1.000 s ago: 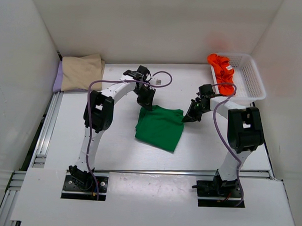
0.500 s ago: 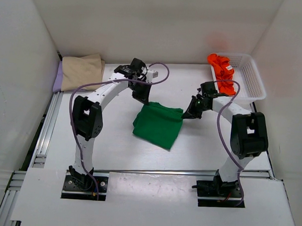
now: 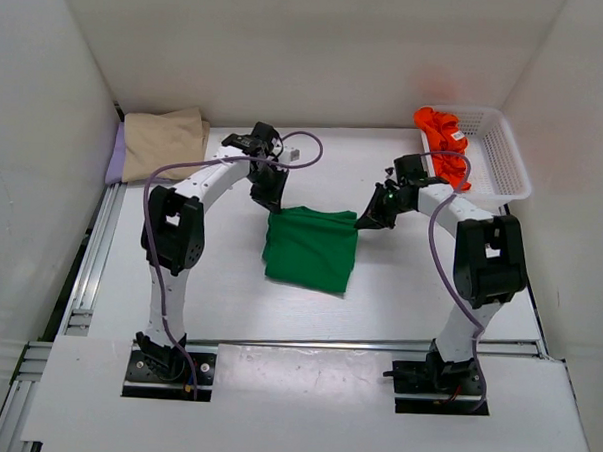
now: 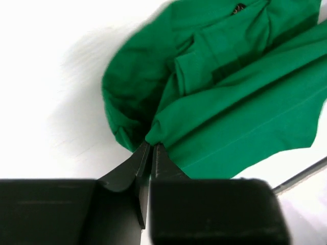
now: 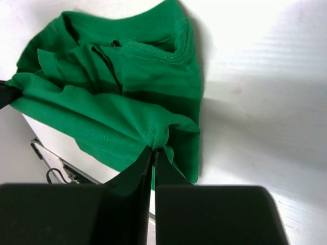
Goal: Fold and stack the t-shirts
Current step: Fold the long partially folded tshirt into a neat square
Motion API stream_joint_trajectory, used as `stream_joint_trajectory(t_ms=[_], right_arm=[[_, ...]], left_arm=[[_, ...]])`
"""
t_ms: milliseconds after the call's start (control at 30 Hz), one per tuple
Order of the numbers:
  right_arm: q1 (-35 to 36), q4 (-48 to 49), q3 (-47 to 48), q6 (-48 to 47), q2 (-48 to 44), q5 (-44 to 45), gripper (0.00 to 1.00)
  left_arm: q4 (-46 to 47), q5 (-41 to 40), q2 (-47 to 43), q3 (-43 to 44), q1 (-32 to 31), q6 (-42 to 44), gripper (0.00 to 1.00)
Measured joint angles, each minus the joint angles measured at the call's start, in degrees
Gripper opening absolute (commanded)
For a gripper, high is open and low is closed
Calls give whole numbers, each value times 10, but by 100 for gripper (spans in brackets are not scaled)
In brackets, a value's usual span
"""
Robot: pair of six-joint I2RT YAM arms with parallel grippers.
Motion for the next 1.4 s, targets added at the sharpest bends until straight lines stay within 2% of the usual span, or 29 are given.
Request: stream_joint_trajectory(t_ms=[233, 267, 400, 733, 1000, 1067, 1133, 1400], right_arm=[[2, 1, 52, 1, 34, -5, 1], [2, 1, 62, 1, 45, -7, 1], [2, 3, 83, 3, 84, -13, 1], [2, 2, 86, 10, 102, -18, 1], [2, 2, 86, 12, 102, -18, 1], [2, 2, 86, 13, 102, -18, 1], [2, 2, 86, 14, 102, -18, 1], [2, 2, 86, 14, 97, -22, 0]], left_arm=[[8, -16, 0, -2, 23, 1, 39], [9, -19, 0, -2, 27, 1, 44], [14, -24, 0, -2, 36, 2, 45], [2, 51, 29, 14, 29, 2, 45], [-7, 69, 89, 34, 20, 2, 38], [-11, 69, 92, 34, 20, 1, 28], [-14, 69, 92, 34, 20, 0, 11], [-17, 68, 67, 29, 20, 0, 11]])
